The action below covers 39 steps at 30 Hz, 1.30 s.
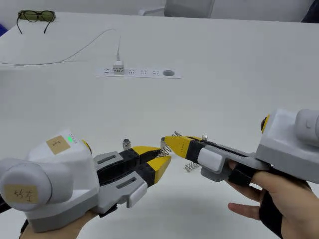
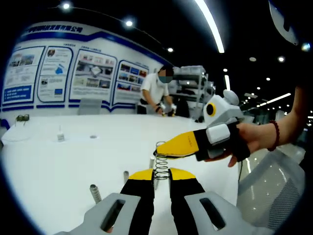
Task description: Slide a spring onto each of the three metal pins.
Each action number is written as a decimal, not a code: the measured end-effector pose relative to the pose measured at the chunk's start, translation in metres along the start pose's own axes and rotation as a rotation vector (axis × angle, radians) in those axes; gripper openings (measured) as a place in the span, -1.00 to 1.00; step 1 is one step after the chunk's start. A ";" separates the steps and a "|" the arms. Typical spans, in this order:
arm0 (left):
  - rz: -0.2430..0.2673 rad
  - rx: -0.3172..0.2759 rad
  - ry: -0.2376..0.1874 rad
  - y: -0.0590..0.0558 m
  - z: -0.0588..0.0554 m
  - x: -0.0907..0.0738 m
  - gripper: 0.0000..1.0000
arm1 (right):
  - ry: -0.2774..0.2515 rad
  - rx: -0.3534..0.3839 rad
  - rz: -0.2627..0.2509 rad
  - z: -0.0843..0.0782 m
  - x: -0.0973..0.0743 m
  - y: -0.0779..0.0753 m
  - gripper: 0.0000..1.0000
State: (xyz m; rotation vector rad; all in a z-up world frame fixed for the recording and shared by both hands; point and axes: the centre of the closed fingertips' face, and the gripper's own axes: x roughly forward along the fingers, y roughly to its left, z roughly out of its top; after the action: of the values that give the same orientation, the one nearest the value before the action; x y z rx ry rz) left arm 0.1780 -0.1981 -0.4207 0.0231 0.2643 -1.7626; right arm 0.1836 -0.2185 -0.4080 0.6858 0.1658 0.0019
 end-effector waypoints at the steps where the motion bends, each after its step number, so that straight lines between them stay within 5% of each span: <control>1: 0.001 0.000 0.000 0.000 0.000 0.000 -0.79 | 0.003 0.004 0.003 -0.001 0.000 0.001 -0.72; 19: 0.013 0.010 0.051 0.004 -0.009 0.000 -0.76 | 0.026 -0.097 0.035 -0.006 0.005 0.009 -0.78; 28: 0.023 0.070 0.150 0.006 -0.030 -0.002 -0.42 | 0.041 -0.213 0.013 -0.005 0.008 0.008 -0.78; 32: 0.020 0.150 0.215 0.007 -0.045 -0.003 -0.35 | 0.037 -0.242 0.009 -0.002 0.011 0.005 -0.78; 39: 0.024 0.131 0.237 0.007 -0.057 -0.004 -0.21 | 0.029 -0.336 -0.025 0.008 0.017 -0.004 -0.78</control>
State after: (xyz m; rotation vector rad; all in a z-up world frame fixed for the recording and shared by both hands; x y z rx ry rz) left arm 0.1782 -0.1845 -0.4762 0.3297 0.3180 -1.7518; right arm 0.2009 -0.2256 -0.4071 0.3488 0.1968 0.0157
